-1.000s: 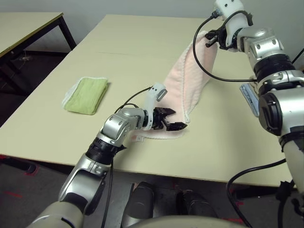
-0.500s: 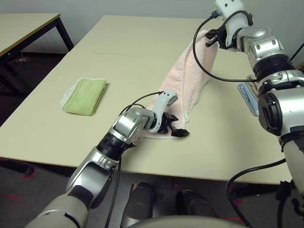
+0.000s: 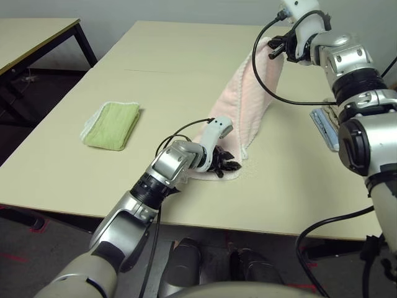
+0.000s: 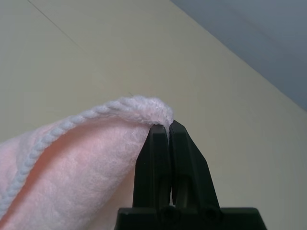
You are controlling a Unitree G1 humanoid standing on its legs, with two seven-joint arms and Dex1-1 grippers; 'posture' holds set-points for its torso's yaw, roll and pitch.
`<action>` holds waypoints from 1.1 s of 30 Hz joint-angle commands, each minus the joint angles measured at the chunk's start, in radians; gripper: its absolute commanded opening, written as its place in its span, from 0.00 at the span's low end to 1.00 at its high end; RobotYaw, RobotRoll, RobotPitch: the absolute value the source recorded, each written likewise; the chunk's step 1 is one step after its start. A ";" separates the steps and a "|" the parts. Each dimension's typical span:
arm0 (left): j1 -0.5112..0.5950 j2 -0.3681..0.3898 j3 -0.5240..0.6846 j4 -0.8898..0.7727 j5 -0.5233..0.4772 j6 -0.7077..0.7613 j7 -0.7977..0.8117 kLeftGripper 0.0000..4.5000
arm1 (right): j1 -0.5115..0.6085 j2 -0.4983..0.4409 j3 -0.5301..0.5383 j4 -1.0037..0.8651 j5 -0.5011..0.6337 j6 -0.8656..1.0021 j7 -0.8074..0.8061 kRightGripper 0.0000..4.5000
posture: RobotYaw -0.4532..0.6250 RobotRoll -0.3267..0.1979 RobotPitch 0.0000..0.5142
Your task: Fold the towel and set it aside.
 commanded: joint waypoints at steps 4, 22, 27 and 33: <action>0.051 0.045 -0.003 -0.021 -0.013 0.041 -0.044 0.01 | -0.005 -0.018 -0.015 0.010 0.000 -0.010 0.001 0.00 | 0.61 0.62 0.18; 0.008 0.248 0.183 -0.203 -0.165 0.149 -0.152 0.01 | 0.022 -0.059 -0.020 0.007 -0.006 -0.008 0.020 0.00 | 0.61 0.62 0.17; -0.030 0.376 0.276 -0.199 -0.227 0.171 -0.215 0.01 | 0.056 -0.108 -0.015 -0.026 0.003 0.018 0.154 0.00 | 0.62 0.62 0.16; -0.085 0.469 0.329 -0.125 -0.256 0.153 -0.279 0.01 | 0.129 -0.168 0.014 -0.145 0.017 0.122 0.422 0.00 | 0.62 0.62 0.17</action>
